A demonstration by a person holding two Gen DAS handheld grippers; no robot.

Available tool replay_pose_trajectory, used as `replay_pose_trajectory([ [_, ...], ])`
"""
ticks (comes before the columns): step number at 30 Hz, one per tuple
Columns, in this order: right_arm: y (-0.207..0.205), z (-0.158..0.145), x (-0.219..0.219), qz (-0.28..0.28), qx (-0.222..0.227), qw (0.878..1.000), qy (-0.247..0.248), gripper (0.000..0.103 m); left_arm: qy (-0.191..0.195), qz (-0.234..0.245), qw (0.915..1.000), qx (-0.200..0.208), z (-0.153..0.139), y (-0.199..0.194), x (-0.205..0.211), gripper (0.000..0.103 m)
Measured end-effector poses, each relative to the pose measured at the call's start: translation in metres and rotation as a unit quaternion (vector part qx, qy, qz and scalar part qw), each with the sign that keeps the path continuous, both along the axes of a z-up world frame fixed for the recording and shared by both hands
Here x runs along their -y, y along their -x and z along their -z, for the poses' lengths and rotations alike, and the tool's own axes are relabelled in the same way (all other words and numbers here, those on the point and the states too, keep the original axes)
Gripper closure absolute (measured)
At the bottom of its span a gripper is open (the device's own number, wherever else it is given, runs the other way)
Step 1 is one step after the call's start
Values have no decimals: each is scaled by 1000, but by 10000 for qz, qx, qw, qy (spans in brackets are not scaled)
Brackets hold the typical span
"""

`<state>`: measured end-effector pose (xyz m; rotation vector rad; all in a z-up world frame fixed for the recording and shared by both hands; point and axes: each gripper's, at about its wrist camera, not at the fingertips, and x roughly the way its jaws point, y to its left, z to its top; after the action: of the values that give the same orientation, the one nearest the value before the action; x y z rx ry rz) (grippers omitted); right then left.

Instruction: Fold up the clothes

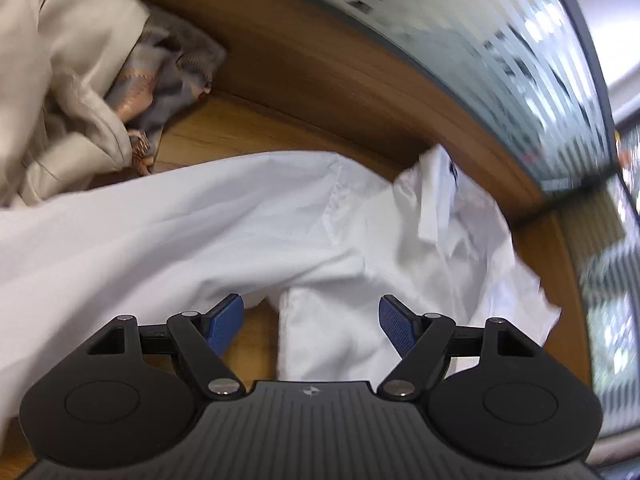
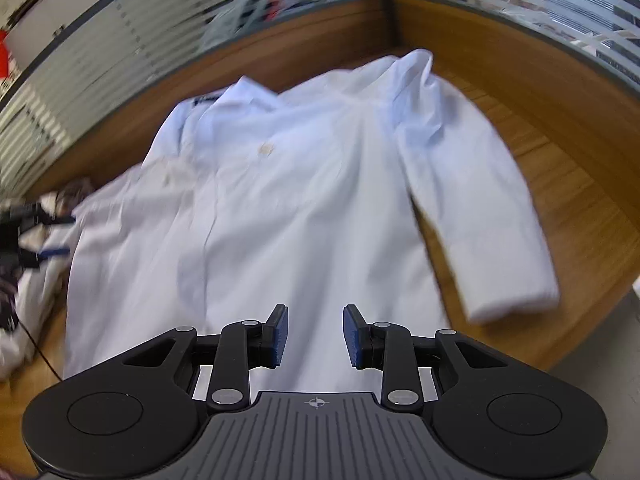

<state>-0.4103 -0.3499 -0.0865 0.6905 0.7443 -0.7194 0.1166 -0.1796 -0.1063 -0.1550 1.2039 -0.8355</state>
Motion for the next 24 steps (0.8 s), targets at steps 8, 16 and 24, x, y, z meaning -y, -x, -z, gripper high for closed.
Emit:
replay_pose_trajectory([
  [8, -25, 0, 122, 587, 453, 9967, -329, 62, 284, -1122, 9929, -257, 14, -13, 11, 26],
  [16, -60, 36, 224, 945, 594, 9920, -596, 60, -26, -1614, 9864, 314, 11, -38, 16, 97],
  [24, -97, 61, 258, 744, 135, 9958, -517, 95, -411, -1836, 9784, 852, -1, -78, 12, 100],
])
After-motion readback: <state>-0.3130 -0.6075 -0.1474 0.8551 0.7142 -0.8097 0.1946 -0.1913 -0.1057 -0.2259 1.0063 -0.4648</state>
